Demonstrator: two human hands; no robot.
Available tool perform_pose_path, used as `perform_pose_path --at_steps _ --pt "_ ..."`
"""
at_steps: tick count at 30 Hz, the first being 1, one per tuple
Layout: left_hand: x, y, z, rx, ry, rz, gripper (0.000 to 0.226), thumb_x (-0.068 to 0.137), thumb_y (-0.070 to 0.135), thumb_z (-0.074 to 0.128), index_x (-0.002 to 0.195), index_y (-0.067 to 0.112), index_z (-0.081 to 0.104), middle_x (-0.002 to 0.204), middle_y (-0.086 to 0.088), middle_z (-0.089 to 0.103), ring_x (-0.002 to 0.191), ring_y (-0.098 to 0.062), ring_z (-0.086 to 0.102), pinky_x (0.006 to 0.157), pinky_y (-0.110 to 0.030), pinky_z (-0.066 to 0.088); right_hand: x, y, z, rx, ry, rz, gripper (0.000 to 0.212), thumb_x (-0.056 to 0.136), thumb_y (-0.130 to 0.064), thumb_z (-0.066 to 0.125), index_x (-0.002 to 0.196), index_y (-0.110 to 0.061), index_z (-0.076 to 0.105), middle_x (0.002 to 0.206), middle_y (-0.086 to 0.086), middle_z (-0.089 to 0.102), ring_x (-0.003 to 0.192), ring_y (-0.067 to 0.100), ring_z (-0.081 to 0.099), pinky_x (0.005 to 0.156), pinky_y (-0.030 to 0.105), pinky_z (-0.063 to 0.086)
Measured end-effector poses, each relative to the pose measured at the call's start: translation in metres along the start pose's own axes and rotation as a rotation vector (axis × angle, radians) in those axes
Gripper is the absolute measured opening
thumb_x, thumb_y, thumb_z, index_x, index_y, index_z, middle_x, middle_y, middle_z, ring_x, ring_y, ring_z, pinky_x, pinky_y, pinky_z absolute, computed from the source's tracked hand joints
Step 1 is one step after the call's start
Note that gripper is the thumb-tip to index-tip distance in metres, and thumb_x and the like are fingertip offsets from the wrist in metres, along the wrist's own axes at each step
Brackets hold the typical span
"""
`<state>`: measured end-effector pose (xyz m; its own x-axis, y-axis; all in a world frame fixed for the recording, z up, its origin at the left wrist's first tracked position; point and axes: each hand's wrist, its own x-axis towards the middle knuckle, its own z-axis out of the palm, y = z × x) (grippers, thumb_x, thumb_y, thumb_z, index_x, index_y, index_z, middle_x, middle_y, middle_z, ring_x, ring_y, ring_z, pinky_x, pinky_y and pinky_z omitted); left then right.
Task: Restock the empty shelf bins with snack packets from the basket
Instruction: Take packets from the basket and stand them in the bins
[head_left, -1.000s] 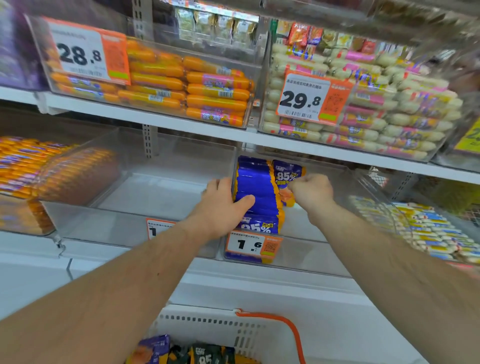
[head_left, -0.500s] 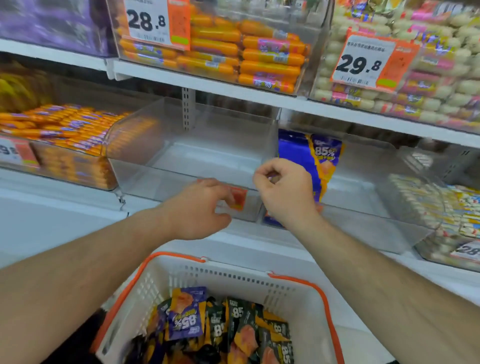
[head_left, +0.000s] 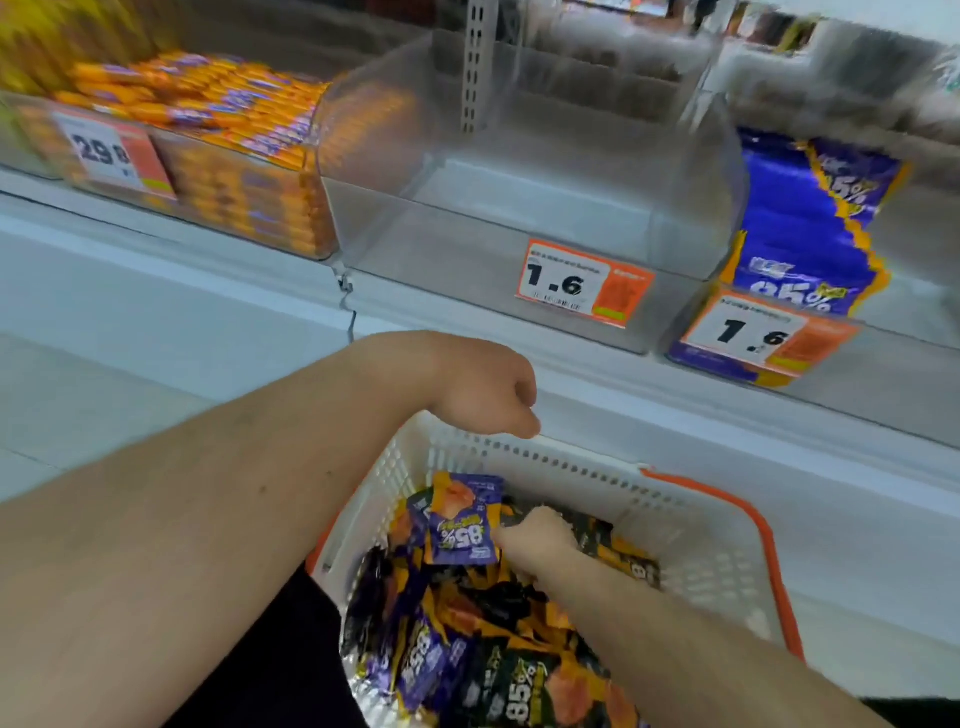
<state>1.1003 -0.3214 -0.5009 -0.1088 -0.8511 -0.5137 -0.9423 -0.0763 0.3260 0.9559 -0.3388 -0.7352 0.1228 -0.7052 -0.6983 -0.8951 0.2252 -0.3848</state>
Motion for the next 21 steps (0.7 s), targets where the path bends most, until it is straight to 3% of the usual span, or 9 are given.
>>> perform_pose_path --at_steps 5,11,16,21 --pt "0.004 0.002 -0.003 0.039 -0.011 0.014 0.047 0.099 0.045 0.046 0.138 0.02 0.05 0.138 0.004 0.051 0.124 -0.02 0.049 0.106 -0.04 0.04 0.016 0.005 0.027 0.147 0.027 0.112 0.032 0.087 -0.033 0.067 0.068 -0.014 0.05 0.064 0.005 0.054 0.053 0.022 0.051 0.051 0.027 0.04" --pt "0.006 0.005 -0.002 0.044 -0.038 0.017 0.046 0.099 0.043 0.046 0.135 0.016 0.053 0.133 -0.001 0.055 0.12 -0.023 0.053 0.104 -0.042 0.043 0.029 0.002 0.029 0.283 0.039 0.175 0.034 0.091 -0.002 0.051 0.067 -0.014 0.03 0.067 0.005 0.031 0.056 0.018 0.022 0.046 0.025 0.019" --pt "0.006 0.008 -0.001 0.024 -0.033 0.007 0.047 0.099 0.043 0.046 0.136 0.015 0.052 0.136 -0.002 0.054 0.123 -0.024 0.052 0.105 -0.041 0.042 0.026 -0.001 0.022 0.383 -0.014 0.205 0.019 0.083 -0.01 0.063 0.078 -0.008 0.045 0.072 0.008 0.042 0.055 0.02 0.034 0.048 0.026 0.031" --pt "0.002 0.012 0.005 0.024 -0.057 0.019 0.046 0.1 0.041 0.044 0.138 0.015 0.05 0.137 -0.001 0.052 0.123 -0.02 0.05 0.105 -0.037 0.041 0.028 -0.001 0.034 0.513 -0.116 0.281 0.007 0.089 -0.012 0.066 0.092 -0.006 0.063 0.055 0.005 0.044 0.04 0.016 0.036 0.04 0.019 0.031"
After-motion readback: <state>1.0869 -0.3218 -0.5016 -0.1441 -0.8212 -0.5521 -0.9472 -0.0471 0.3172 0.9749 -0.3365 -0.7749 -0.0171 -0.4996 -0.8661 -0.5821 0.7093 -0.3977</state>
